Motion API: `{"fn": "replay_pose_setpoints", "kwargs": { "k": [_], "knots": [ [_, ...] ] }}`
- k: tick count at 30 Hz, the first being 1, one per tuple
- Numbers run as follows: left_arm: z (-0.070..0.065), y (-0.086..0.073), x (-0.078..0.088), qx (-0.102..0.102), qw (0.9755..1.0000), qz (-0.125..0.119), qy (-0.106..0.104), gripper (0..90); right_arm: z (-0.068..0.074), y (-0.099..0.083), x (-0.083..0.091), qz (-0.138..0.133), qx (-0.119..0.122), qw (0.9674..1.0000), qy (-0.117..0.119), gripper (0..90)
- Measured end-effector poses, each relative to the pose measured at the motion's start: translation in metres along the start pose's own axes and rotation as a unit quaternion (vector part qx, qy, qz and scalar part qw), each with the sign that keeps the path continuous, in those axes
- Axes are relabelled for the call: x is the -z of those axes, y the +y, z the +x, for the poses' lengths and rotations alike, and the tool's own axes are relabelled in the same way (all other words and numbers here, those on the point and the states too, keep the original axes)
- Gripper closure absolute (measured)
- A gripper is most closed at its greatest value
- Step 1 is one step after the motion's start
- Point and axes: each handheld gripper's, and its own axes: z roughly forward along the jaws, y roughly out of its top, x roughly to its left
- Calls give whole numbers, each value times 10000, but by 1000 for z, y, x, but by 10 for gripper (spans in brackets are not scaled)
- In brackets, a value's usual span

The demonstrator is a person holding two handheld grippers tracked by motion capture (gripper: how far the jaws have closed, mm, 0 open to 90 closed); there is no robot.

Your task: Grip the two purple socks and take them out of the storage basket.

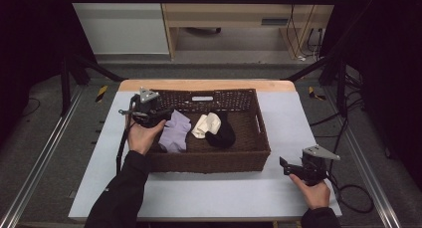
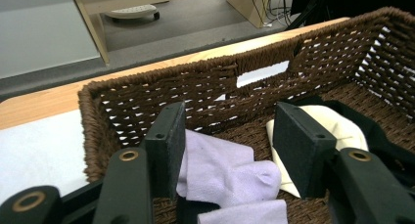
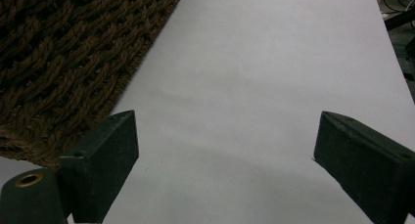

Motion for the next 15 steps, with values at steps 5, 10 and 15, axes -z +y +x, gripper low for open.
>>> {"fn": "replay_pose_setpoints", "kwargs": {
  "k": [5,10,15],
  "knots": [
    [-4,-11,-10,-97,9999,39,21,452,0,0,0,-10,33,10000,-5,97],
    [-4,-26,-22,-85,9994,338,-25,427,0,0,0,-27,48,10000,-1,97],
    [-2,-39,-31,-31,9977,674,-76,389,0,-1,-1,7,62,10000,12,97]
  ]
}}
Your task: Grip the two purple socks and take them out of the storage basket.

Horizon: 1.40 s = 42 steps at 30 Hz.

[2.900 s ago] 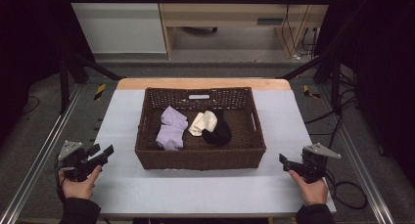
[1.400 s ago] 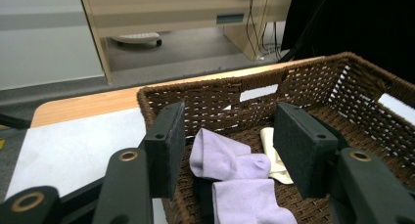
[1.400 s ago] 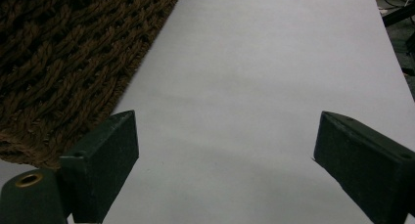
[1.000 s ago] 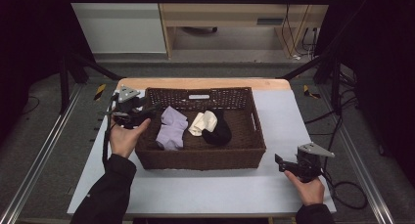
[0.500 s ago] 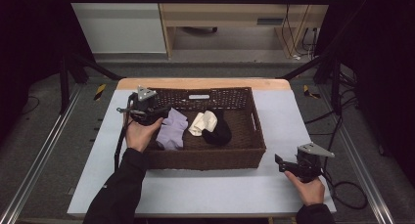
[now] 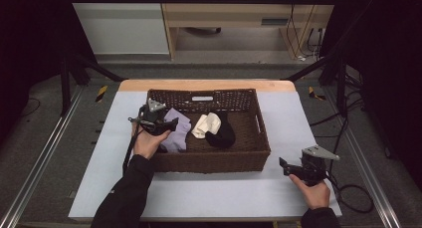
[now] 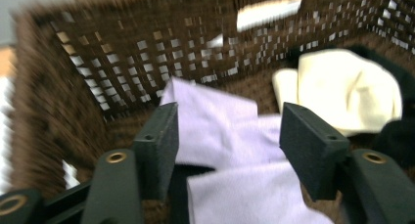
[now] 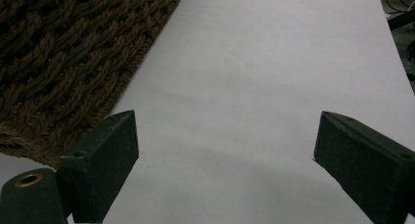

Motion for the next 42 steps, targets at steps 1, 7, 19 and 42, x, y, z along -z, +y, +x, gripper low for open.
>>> {"fn": "replay_pose_setpoints", "kwargs": {
  "k": [1,7,19,42],
  "knots": [
    [0,-3,-3,-15,9999,114,13,362,0,0,0,1,7,10000,0,97],
    [-1,-4,-6,-37,9996,280,55,344,0,0,0,6,6,10000,-3,97],
    [-2,-7,-20,-110,9973,723,4,284,-1,0,0,5,21,10000,-2,97],
    [-8,-11,-22,-321,9950,943,91,785,-1,0,0,19,48,10000,9,96]
  ]
}}
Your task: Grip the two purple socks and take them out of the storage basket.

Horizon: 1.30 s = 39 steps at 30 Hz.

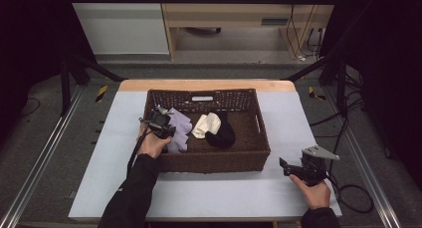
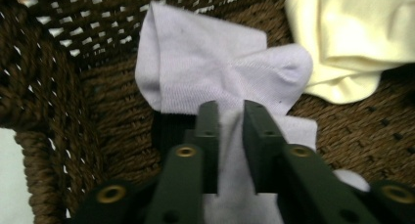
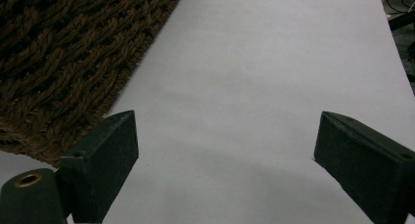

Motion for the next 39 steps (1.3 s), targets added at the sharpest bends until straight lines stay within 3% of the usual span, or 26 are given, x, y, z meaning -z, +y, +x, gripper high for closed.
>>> {"fn": "replay_pose_setpoints", "kwargs": {
  "k": [4,5,8,10,17,22,27,35,39],
  "knots": [
    [1,0,9,81,9990,-419,-128,850,0,0,0,2,9,10000,-15,96],
    [3,1,13,158,9978,-613,-183,860,0,0,0,1,9,10000,-16,96],
    [5,2,19,388,9949,-878,-323,870,0,0,0,2,-1,10000,-21,96],
    [7,3,23,405,9927,-1065,-391,870,0,0,0,0,-1,10000,-24,96],
    [7,12,48,381,9792,-1933,-494,871,-1,0,0,-9,-12,10000,-25,96],
    [3,22,72,361,9669,-2468,-534,872,-1,0,1,-29,-7,10000,-38,96],
    [1,30,96,370,9593,-2739,-576,871,-1,0,2,-34,-19,10000,-25,96],
    [7,24,126,433,9523,-2954,-629,872,-2,0,2,-49,16,10000,-51,96],
    [14,18,141,470,9504,-3016,-597,871,-2,0,2,-53,21,10000,-53,96]
  ]
}}
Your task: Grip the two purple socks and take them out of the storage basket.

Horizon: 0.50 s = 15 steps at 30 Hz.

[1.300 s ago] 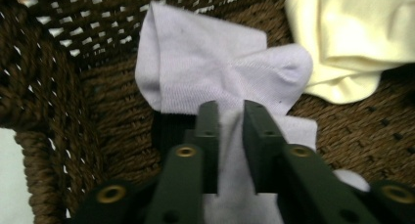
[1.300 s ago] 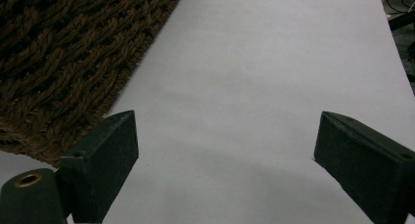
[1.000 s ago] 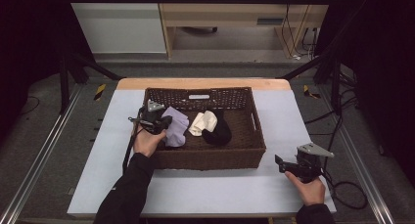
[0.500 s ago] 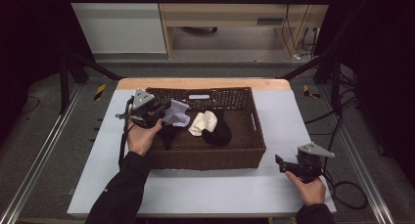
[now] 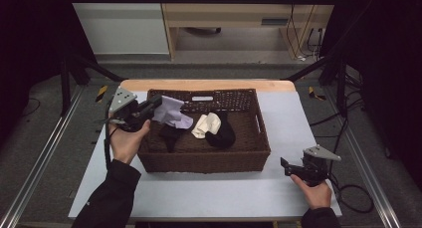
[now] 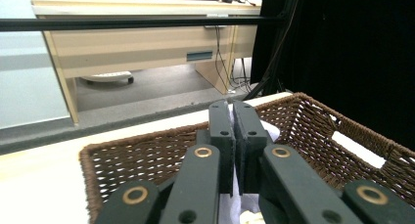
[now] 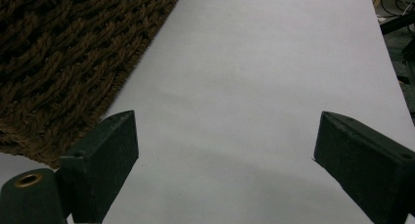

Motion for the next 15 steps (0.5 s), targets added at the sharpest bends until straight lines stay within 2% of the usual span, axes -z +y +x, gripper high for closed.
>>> {"fn": "replay_pose_setpoints", "kwargs": {
  "k": [5,8,15],
  "knots": [
    [8,3,20,64,9999,-124,54,871,0,0,1,-3,-26,10000,-11,96],
    [16,3,33,60,9997,-159,168,871,0,0,1,-9,-18,10000,-10,96],
    [41,-1,62,242,9983,-261,467,872,0,0,1,-9,-12,10000,-20,96]
  ]
}}
